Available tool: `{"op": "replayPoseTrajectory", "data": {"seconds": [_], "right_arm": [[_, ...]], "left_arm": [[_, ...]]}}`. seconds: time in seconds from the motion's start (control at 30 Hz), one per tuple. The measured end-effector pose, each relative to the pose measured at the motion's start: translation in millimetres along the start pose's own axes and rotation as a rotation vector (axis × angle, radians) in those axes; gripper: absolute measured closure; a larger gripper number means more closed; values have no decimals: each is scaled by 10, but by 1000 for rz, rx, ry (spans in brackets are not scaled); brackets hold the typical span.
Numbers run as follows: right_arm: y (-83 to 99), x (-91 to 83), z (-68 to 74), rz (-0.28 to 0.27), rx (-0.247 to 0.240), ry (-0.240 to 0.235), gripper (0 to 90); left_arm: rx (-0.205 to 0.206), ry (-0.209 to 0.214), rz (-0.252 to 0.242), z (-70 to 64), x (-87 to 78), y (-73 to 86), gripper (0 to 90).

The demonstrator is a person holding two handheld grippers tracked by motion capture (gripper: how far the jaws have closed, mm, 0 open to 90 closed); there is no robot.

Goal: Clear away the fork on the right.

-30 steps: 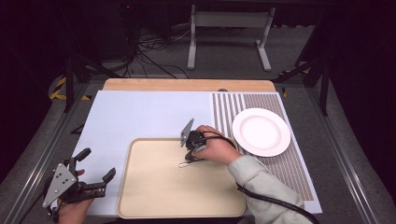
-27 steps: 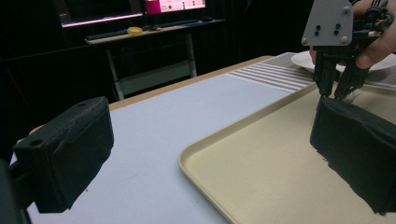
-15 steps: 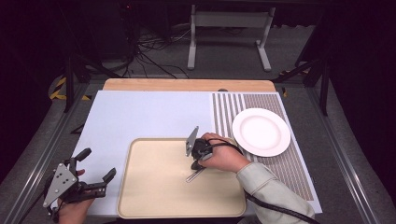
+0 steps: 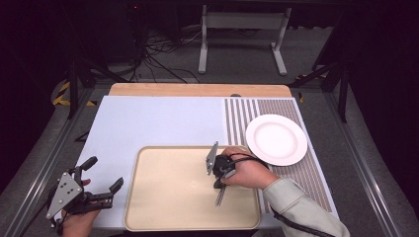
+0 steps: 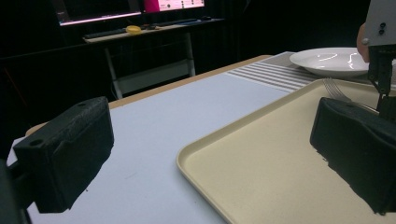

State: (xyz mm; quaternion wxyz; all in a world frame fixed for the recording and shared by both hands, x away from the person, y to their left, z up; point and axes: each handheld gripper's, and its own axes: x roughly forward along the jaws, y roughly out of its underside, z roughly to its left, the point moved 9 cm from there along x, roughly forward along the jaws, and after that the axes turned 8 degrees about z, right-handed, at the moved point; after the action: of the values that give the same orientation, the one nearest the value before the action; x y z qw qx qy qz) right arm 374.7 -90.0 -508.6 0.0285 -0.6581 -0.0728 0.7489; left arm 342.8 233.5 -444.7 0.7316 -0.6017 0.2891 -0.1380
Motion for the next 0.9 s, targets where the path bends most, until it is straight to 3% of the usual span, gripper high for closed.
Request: {"op": "replayPoseTrajectory", "data": {"seconds": [0.27,0.9], "right_arm": [[147,-18,103,27,11,-8,900],[342,-38,181,6,37,-11,900]], "left_arm": [[4,6,1,-5,15,-6,6],[4,7,1,-9,32,-8,6]]}}
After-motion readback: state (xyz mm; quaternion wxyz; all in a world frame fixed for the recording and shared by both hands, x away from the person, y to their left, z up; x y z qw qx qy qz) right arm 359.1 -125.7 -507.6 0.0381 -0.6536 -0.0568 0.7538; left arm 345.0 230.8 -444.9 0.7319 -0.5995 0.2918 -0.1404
